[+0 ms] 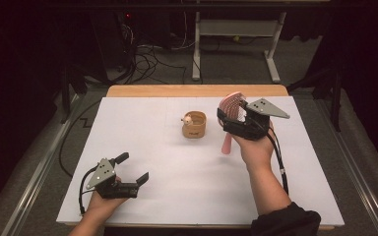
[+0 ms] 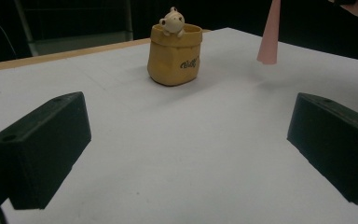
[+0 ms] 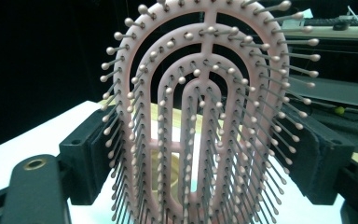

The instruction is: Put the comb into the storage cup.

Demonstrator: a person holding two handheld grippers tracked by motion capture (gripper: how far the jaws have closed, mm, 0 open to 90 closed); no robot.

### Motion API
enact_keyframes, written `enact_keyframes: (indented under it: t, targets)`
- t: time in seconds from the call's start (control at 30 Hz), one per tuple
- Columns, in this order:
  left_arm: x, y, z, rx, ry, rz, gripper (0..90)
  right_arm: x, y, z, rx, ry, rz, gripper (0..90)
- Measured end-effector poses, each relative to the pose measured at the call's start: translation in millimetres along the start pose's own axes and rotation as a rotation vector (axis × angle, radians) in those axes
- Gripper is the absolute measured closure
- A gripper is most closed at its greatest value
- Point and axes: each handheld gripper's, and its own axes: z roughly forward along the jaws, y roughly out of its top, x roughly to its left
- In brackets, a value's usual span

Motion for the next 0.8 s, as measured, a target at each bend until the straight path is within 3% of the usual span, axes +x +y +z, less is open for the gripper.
enact_keyframes:
  t: [0.8]
  targets:
    - [-0.5, -0.2, 0.0, -0.003, -0.007, -0.002, 0.0, 6.2, 13.6, 22.0, -0.02, -0.022, -0.002, 20.2]
